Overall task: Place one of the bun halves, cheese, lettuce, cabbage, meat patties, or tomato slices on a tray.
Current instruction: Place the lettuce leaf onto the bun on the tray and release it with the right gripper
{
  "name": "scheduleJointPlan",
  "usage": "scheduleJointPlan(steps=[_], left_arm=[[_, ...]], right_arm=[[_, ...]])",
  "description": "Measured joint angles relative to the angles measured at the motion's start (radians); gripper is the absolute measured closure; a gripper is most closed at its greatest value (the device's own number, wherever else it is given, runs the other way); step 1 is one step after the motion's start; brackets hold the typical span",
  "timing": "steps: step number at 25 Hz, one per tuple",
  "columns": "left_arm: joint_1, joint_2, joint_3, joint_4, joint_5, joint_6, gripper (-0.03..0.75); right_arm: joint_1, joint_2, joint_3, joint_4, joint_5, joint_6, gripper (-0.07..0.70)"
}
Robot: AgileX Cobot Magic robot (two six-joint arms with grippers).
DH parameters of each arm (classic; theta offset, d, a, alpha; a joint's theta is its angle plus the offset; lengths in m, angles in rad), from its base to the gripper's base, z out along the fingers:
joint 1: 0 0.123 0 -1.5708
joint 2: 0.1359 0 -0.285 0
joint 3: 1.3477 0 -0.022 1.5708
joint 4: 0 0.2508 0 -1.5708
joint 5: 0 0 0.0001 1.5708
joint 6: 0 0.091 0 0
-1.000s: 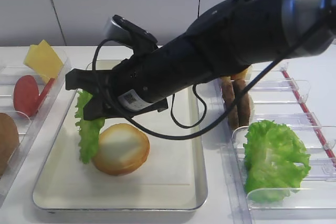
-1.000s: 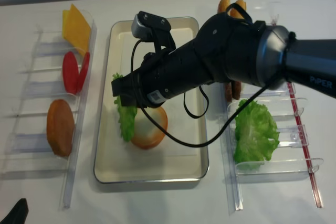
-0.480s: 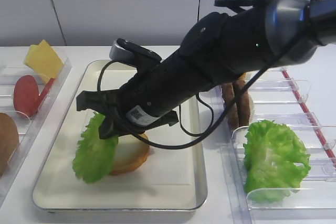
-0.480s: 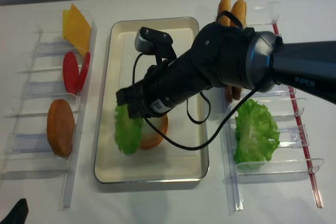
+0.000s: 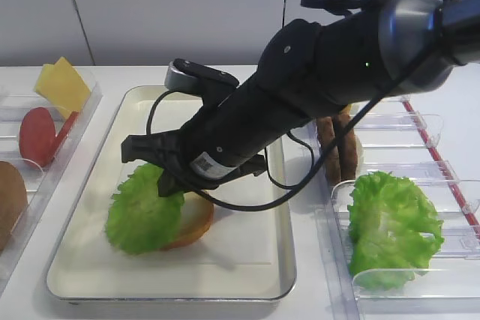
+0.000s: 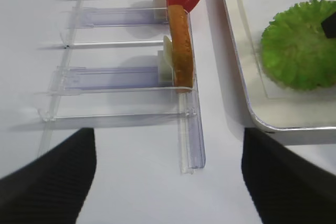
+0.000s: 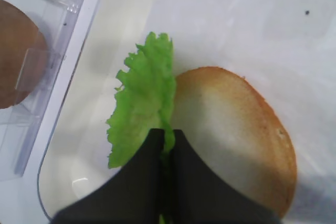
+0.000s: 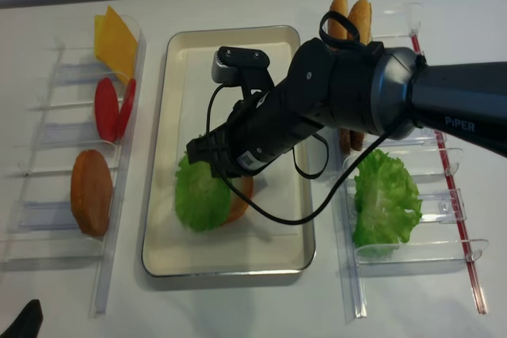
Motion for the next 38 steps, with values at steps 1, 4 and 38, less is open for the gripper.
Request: scheduleJointPlan(steps=[1,4,38], left_arm=[[0.0,0.0,0.0,0.0,0.0,0.0,0.16],[0.0,0.0,0.0,0.0,0.0,0.0,0.16],[0.0,0.0,0.0,0.0,0.0,0.0,0.16]], right_arm=[[0.0,0.0,0.0,-0.007,-0.002,0.007,0.579],[0.0,0.0,0.0,-0.067,-0.006,0.065,0.579],[-0.034,-0.046,0.0,-0.376,0.001,0.188,0.008]])
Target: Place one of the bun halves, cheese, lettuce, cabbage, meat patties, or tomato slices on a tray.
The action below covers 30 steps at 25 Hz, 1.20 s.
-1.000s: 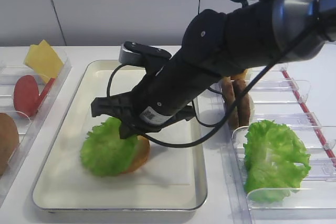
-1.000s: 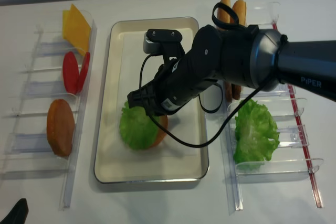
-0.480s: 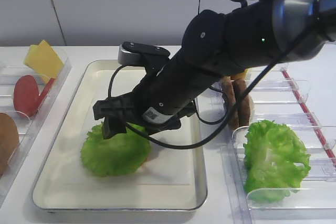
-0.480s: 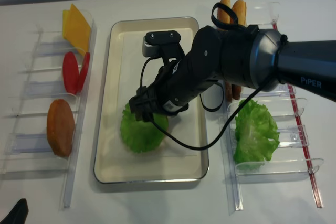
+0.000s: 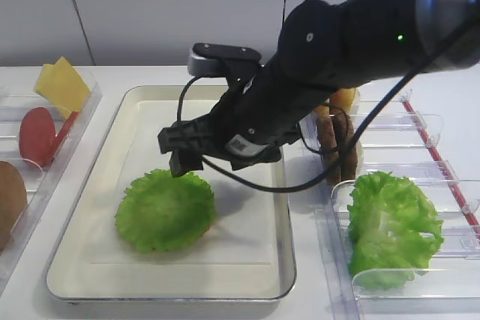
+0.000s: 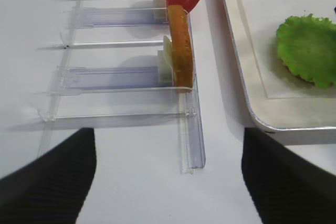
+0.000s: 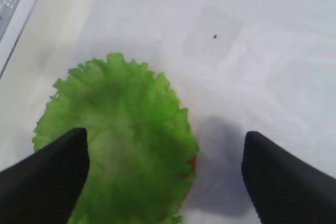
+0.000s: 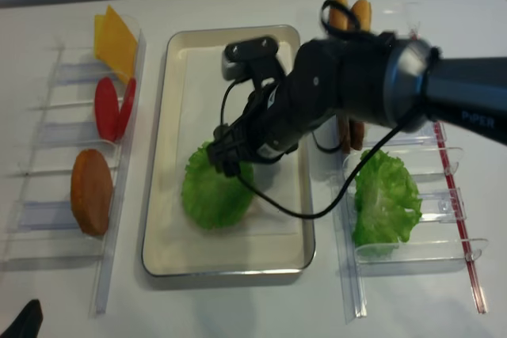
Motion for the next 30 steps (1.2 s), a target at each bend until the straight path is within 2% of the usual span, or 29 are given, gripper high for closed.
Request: scheduleJointPlan(steps=[4,7,17,24,26,30], left_arm=[[0.0,0.0,0.0,0.0,0.0,0.0,0.16],[0.0,0.0,0.0,0.0,0.0,0.0,0.16],[0.0,0.0,0.0,0.0,0.0,0.0,0.16],[0.0,0.0,0.0,0.0,0.0,0.0,0.16],[0.0,0.0,0.0,0.0,0.0,0.0,0.16],[0.0,0.0,0.0,0.0,0.0,0.0,0.16]], right_arm=[[-0.049,-0.064,0.0,-0.029,0.004,-0.005,0.008],[-0.095,-0.133,0.0,-0.056,0.038,-0.028,0.008],[-0.342,-0.432,0.0,-0.154,0.285,-0.071,0.029],[-0.556,-0.736,0.0,-0.167,0.515,-0.102,0.03],[-0.594,-0.84,0.007,-0.169,0.55,-0.102,0.031],[-0.607,-1.037,0.095,-0.167,0.573,-0.102,0.032]])
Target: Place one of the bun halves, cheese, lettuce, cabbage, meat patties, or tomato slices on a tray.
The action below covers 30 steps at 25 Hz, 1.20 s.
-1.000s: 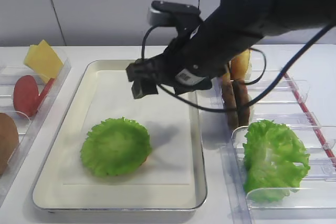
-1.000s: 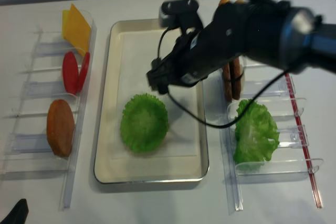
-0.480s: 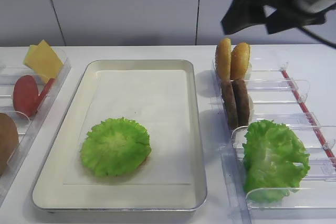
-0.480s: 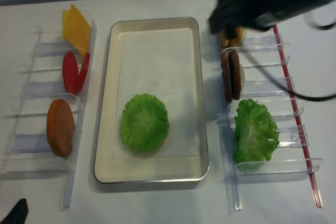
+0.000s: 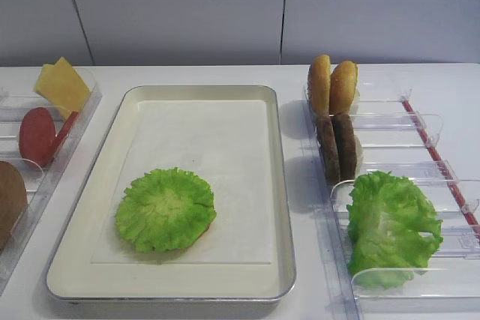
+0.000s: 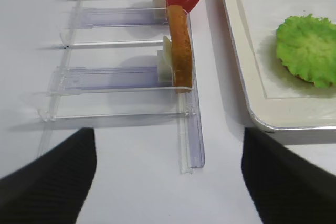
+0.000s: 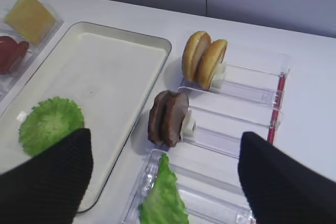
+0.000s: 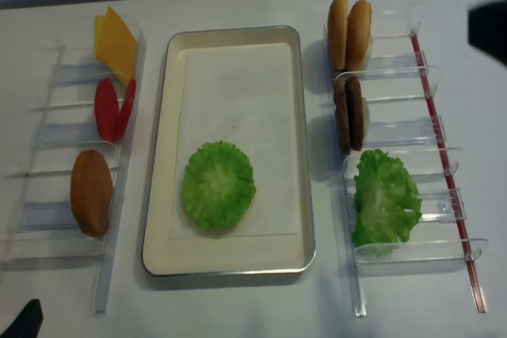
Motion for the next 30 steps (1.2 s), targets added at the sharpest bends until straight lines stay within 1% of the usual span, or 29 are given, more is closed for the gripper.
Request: scheduleJointPlan(steps=[3,5,7,11,13,18,21,24,30], left_arm=[[0.0,0.0,0.0,0.0,0.0,0.0,0.16],[0.0,0.0,0.0,0.0,0.0,0.0,0.16],[0.0,0.0,0.0,0.0,0.0,0.0,0.16],[0.0,0.0,0.0,0.0,0.0,0.0,0.16],[0.0,0.0,0.0,0.0,0.0,0.0,0.16],[0.0,0.0,0.0,0.0,0.0,0.0,0.16],[0.0,0.0,0.0,0.0,0.0,0.0,0.16],[0.0,0.0,0.0,0.0,0.0,0.0,0.16],[0.0,0.0,0.0,0.0,0.0,0.0,0.16]], right_arm=[[-0.002,-0.157,0.102,-0.01,0.014,0.005,0.032],[-0.002,-0.252,0.165,-0.043,0.025,0.037,0.033],[-0.005,-0.355,0.211,-0.089,0.052,0.074,0.033],[-0.029,-0.531,0.275,-0.186,0.136,0.131,0.036],[-0.033,-0.615,0.302,-0.224,0.152,0.16,0.043],[-0.033,-0.739,0.41,-0.243,0.156,0.175,0.05],[-0.033,-0.787,0.448,-0.256,0.156,0.187,0.05],[-0.033,-0.796,0.479,-0.26,0.134,0.197,0.05],[-0.033,-0.796,0.554,-0.266,0.126,0.192,0.05]])
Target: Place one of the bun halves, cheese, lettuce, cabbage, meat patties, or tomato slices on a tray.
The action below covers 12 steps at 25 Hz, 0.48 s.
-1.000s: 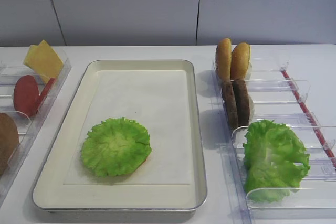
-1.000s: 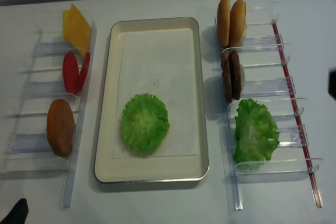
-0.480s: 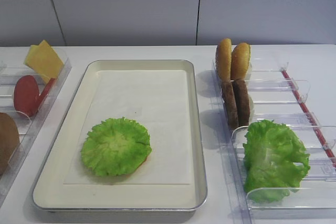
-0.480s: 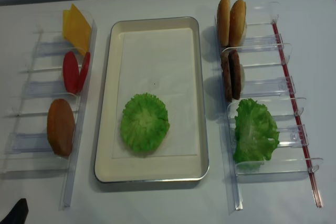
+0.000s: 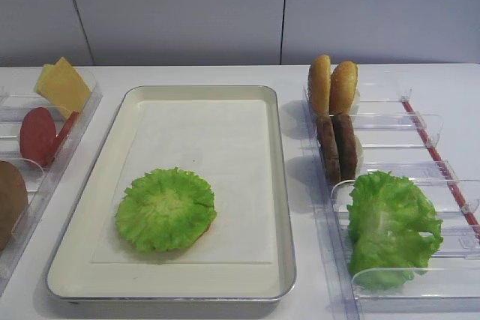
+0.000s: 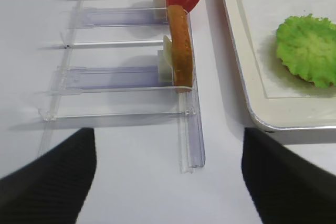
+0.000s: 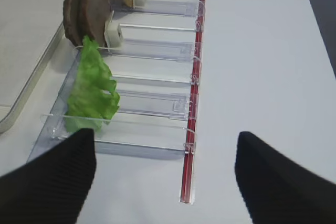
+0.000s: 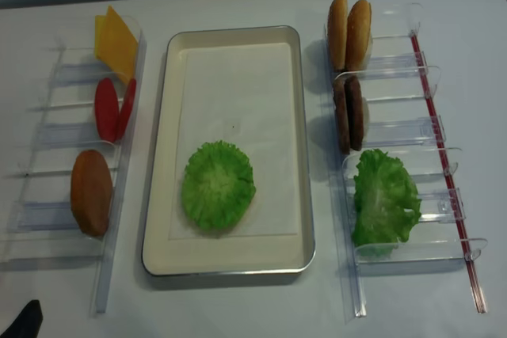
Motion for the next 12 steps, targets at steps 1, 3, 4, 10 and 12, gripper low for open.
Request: scheduleJointPlan(steps=[1,3,4,10,12], left_arm=[[0.0,0.0,0.0,0.0,0.0,0.0,0.16],[0.0,0.0,0.0,0.0,0.0,0.0,0.16],[0.0,0.0,0.0,0.0,0.0,0.0,0.16],[0.0,0.0,0.0,0.0,0.0,0.0,0.16],[0.0,0.0,0.0,0.0,0.0,0.0,0.16]], right_arm=[[0.0,0.0,0.002,0.0,-0.005,-0.004,0.05],[0.0,0.0,0.015,0.0,-0.028,-0.008,0.05],[0.0,0.0,0.022,0.0,-0.041,-0.008,0.05],[0.0,0.0,0.037,0.002,-0.059,-0.008,0.05],[0.0,0.0,0.037,0.002,-0.059,-0.008,0.05]])
